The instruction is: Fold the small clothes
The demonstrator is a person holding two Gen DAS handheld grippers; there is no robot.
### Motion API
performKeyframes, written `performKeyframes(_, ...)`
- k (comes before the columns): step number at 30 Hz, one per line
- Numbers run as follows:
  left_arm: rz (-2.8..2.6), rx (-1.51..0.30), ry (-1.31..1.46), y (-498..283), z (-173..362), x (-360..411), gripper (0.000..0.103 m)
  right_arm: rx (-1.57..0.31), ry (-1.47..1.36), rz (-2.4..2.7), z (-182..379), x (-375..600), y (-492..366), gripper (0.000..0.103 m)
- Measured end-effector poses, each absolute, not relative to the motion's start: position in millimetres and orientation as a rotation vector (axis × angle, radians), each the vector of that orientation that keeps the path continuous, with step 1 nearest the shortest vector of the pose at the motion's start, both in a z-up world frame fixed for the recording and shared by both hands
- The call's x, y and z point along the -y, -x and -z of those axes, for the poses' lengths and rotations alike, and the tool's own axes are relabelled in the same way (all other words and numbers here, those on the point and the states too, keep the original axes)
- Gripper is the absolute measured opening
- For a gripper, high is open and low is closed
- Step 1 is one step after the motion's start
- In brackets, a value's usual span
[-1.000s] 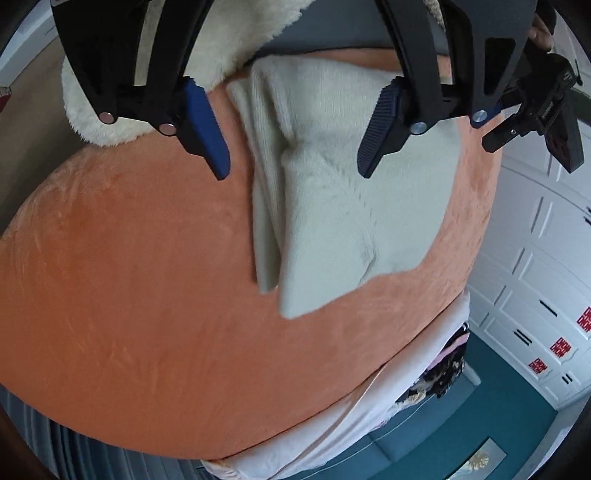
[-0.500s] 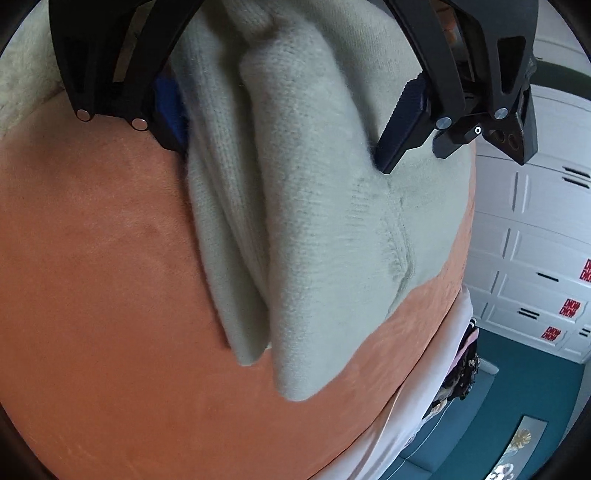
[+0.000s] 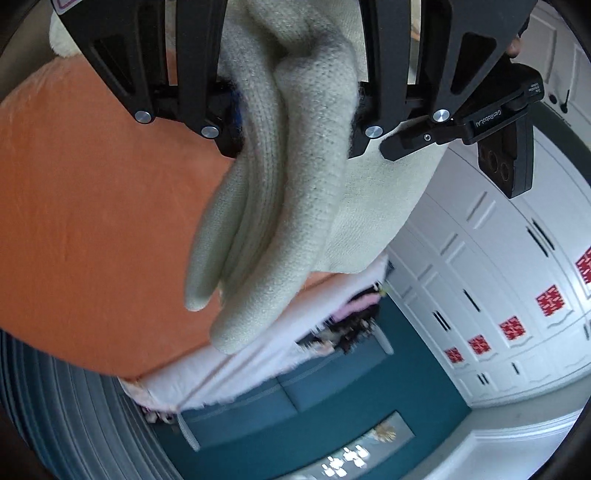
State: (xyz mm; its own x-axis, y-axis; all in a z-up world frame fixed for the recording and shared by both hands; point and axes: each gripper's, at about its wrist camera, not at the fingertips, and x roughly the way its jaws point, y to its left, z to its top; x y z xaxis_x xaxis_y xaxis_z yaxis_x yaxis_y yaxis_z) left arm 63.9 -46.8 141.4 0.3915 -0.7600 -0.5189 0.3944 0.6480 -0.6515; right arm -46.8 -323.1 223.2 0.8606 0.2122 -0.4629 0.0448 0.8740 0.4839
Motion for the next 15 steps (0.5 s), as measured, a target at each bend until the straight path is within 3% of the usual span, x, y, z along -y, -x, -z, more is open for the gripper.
performKeyframes(6, 0.855, -0.596, 0.41, -41, -269, -5, 0.067, -0.267, -0.449, -0.227, -327, 287, 60, 0.038)
performKeyframes(9, 0.853, -0.531, 0.414, -41, -298, -28, 0.069, -0.218, -0.462, -0.283, -346, 268, 38, 0.039)
performKeyframes(12, 0.802, -0.532, 0.394, -62, -291, -40, 0.072, -0.271, -0.52, -0.296, -322, 264, 4, 0.043)
performKeyframes(15, 0.696, -0.634, 0.386, -107, -235, -44, 0.081, -0.406, -0.564, -0.282, -250, 257, -44, 0.057)
